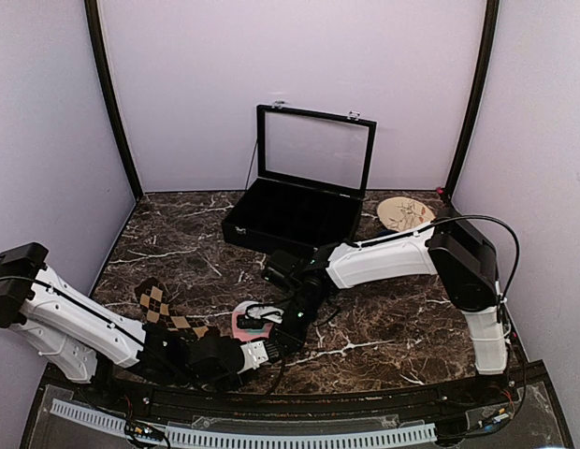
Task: Roll the socks
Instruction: Roll the sock at the center of the board.
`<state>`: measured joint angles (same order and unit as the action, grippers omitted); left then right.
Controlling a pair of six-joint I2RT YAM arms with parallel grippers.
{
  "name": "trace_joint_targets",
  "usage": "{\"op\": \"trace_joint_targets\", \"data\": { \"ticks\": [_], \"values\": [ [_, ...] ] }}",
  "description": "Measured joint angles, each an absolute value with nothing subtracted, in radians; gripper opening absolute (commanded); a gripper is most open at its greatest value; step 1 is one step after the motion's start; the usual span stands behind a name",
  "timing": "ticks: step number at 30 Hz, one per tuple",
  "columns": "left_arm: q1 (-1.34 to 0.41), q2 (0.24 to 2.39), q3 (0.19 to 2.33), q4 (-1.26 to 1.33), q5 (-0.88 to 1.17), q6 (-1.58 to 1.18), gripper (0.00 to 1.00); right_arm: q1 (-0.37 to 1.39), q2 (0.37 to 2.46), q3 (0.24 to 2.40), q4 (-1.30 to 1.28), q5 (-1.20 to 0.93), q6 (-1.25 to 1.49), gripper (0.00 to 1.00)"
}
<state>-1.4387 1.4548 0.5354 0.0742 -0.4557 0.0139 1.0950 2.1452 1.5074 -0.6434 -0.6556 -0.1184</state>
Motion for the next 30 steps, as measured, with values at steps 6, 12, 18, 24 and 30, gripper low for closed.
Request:
{"op": "trace_joint_targets", "data": {
  "ticks": [6, 12, 18, 24, 30],
  "values": [
    [-1.429, 1.466, 0.539, 0.079, -0.449, 0.003, 0.29, 1.096, 2.145, 1.507, -0.650, -0.659, -0.122, 0.00],
    [-1.422, 1.493, 0.559, 0.073, -0.434, -0.009, 0.14, 1.096, 2.145, 1.507, -0.654, -0.659, -0.123, 0.00],
    [-1.405, 1.499, 0.574, 0.060, -0.403, -0.020, 0.04, 1.096, 2.145, 1.507, -0.657, -0.659, -0.123, 0.00],
    [-1.372, 1.491, 0.575, 0.055, -0.329, -0.023, 0.00, 1.091, 2.145, 1.507, -0.656, -0.657, -0.119, 0.05],
    [-1.332, 1.477, 0.576, 0.054, -0.235, -0.047, 0.00, 1.079, 2.145, 1.497, -0.642, -0.656, -0.111, 0.21]
  ]
}}
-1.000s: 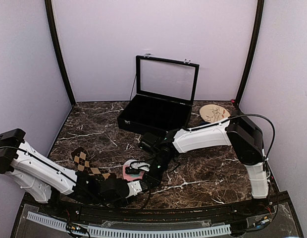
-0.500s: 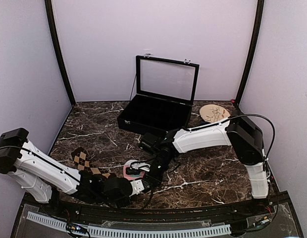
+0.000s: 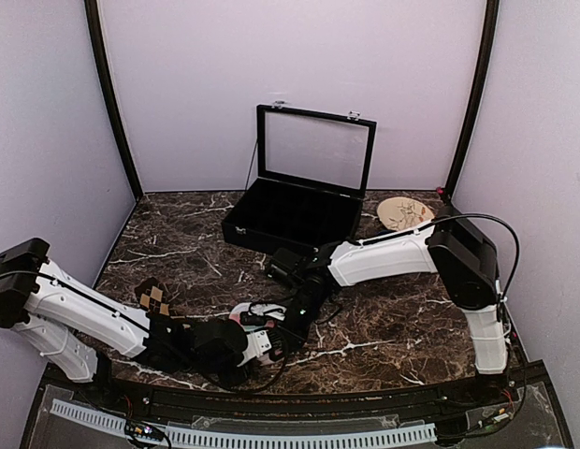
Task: Roll the socks
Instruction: Roll the sock at the center of the board.
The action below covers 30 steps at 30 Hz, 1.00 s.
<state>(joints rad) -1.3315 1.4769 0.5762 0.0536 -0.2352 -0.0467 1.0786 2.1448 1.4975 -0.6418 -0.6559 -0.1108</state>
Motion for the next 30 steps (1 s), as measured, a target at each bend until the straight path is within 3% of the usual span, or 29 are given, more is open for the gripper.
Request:
{"op": "trace_joint_targets", "data": {
  "ticks": [15, 30],
  "values": [
    [-1.252, 1.453, 0.575, 0.055, -0.081, -0.126, 0.00, 1.055, 2.115, 1.438, -0.565, -0.665, -0.080, 0.36],
    [-1.207, 1.436, 0.554, 0.074, -0.028, -0.222, 0.00, 0.999, 2.003, 1.305, -0.403, -0.619, 0.002, 0.42]
  ]
}}
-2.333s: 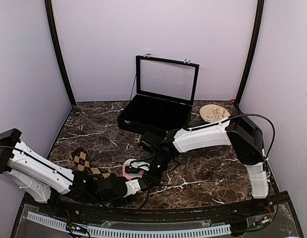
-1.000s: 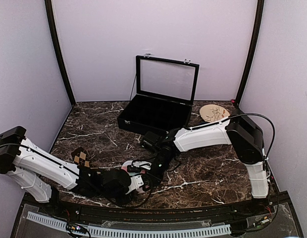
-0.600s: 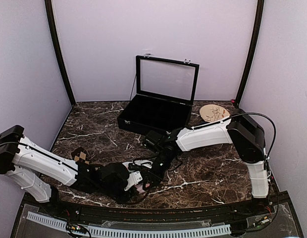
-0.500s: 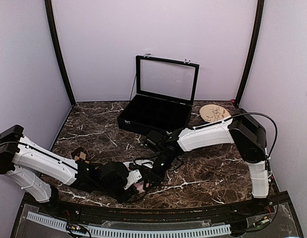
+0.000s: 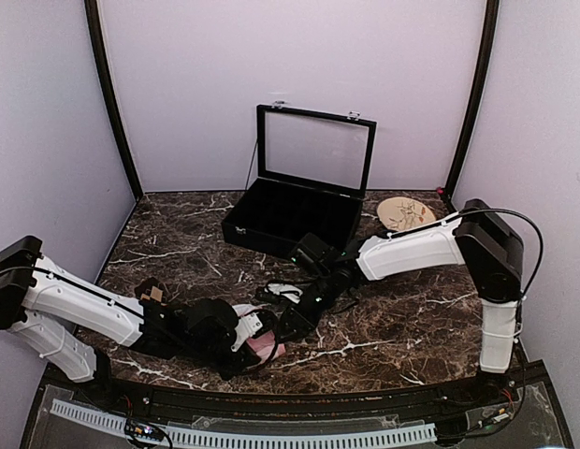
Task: Roll the socks
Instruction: Roll the sock at the center of the board.
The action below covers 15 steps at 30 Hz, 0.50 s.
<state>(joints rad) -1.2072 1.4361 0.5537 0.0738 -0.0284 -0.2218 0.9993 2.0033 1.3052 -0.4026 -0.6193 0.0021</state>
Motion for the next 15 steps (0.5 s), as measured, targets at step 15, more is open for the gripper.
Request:
{"op": "trace_joint_targets", "data": {
  "ticks": [15],
  "values": [
    [-1.101, 1.385, 0.485, 0.133, 0.120, -0.309, 0.00, 0.988, 1.857, 1.145, -0.229, -0.443, 0.042, 0.42]
  ]
}}
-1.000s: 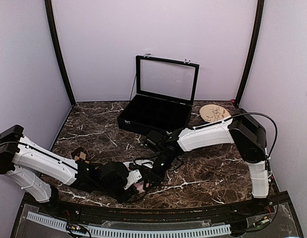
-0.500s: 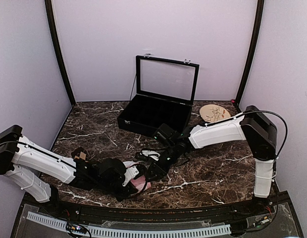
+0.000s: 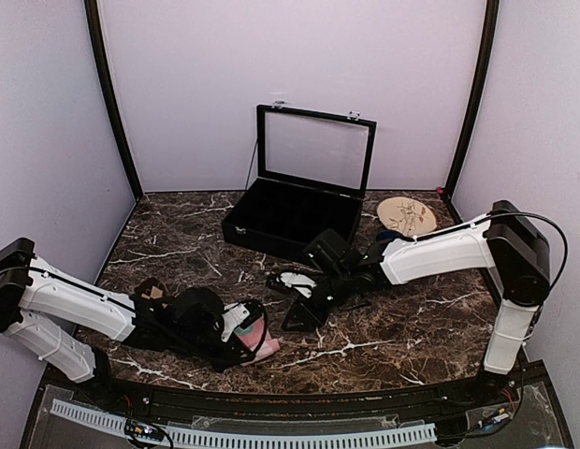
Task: Roll the socks
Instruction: Roll the sock at the center of the board.
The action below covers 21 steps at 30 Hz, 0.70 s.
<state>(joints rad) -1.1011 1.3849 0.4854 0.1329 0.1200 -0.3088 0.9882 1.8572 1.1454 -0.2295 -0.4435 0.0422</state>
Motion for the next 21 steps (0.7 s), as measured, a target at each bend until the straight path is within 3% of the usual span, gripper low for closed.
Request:
{"op": "trace_joint_targets", "data": {
  "ticks": [21],
  "values": [
    [-0.901, 1.481, 0.394, 0.386, 0.617, -0.484, 0.00, 1.173, 1.749, 0.990, -0.066, -0.100, -0.091, 0.40]
  ]
}}
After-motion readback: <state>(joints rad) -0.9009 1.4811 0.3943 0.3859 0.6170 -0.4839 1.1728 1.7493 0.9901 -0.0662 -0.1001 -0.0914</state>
